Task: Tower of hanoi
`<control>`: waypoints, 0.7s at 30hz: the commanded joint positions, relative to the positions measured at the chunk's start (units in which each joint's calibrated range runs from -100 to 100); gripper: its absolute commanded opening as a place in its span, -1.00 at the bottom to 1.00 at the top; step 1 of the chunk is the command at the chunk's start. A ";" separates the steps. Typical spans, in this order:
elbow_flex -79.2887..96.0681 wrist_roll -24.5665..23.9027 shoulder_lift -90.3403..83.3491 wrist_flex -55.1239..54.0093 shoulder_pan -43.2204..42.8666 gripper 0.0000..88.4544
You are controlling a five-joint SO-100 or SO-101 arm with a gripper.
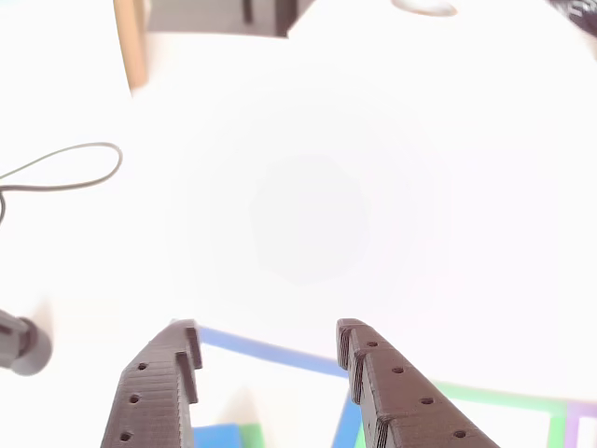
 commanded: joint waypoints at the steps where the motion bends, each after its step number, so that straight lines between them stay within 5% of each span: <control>1: -18.40 -4.09 -7.34 31.10 1.71 -0.93; 11: -60.94 -14.23 -1.04 73.45 10.73 -0.99; 21: -71.67 -15.24 -0.15 83.57 20.89 -0.95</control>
